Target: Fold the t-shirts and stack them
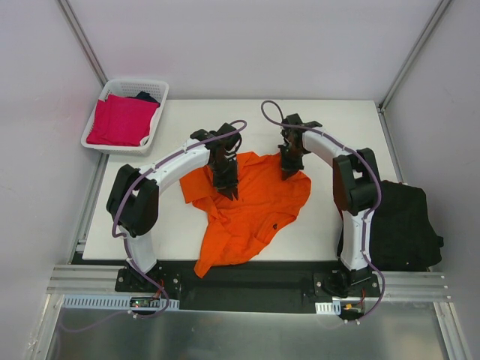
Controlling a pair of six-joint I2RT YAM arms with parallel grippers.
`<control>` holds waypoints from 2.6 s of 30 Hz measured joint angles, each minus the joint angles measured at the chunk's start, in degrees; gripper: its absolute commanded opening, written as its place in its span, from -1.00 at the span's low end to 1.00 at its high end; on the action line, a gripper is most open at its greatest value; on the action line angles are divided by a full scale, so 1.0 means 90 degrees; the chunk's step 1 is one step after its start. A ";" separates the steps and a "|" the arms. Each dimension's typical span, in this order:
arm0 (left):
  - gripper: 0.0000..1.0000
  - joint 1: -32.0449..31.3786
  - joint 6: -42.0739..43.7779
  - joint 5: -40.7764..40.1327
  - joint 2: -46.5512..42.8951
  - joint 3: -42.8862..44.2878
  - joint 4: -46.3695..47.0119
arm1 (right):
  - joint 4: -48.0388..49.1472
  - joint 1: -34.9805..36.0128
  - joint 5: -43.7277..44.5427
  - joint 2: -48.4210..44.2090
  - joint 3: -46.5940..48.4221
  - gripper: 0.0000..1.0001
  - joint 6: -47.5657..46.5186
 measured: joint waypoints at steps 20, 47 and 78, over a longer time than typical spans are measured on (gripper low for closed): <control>-0.58 0.0000 -0.0002 -0.0019 -0.0041 -0.0143 0.0029 | -0.0687 -0.0549 0.1212 0.0007 0.1319 -0.98 0.0318; -0.58 0.0000 0.0002 -0.0182 -0.0301 -0.0486 -0.0027 | -0.0726 -0.1462 0.1433 0.0571 0.1865 -0.45 0.0464; -0.50 0.0882 0.0619 -0.1651 0.1977 0.1496 -0.0284 | -0.1239 0.0233 -0.0423 -0.0775 0.0192 -0.42 0.0029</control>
